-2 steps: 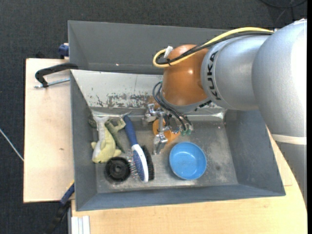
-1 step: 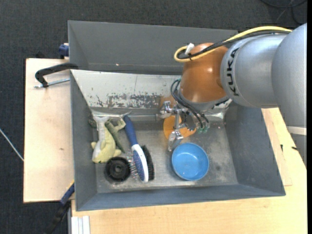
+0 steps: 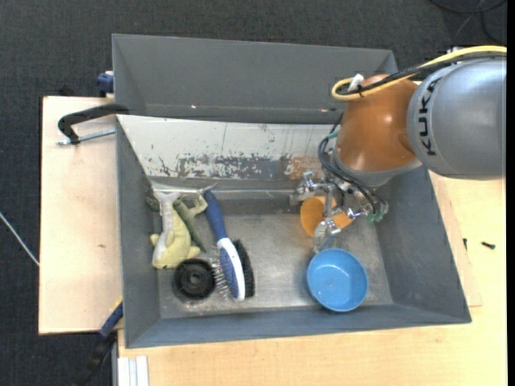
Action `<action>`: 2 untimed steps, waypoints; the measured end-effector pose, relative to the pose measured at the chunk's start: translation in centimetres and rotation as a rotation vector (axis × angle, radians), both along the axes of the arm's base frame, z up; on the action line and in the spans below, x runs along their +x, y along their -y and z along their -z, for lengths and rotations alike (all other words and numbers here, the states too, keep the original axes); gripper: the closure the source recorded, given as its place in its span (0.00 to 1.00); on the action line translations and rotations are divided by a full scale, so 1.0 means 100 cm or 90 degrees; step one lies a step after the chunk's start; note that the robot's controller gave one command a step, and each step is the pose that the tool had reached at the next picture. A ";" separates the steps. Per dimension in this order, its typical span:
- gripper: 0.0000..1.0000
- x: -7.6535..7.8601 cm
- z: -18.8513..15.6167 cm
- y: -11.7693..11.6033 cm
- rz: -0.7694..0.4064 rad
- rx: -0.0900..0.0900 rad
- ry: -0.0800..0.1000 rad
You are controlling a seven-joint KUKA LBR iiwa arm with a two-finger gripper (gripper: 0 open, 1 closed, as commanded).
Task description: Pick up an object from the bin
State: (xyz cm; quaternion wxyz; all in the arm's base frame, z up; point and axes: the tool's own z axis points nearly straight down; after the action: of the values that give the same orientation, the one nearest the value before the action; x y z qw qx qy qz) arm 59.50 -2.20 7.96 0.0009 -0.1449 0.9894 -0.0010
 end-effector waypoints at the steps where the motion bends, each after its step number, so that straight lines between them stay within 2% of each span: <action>1: 0.00 0.004 0.006 0.063 -0.139 0.004 0.009; 2: 0.00 -0.003 -0.014 0.109 -0.363 -0.001 0.003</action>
Offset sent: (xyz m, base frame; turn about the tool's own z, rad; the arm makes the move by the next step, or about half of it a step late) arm -0.0003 -0.0662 -0.0096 -0.2191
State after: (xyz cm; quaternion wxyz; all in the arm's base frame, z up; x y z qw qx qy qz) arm 59.18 -13.14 9.40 0.0035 -0.4175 0.9087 -0.0017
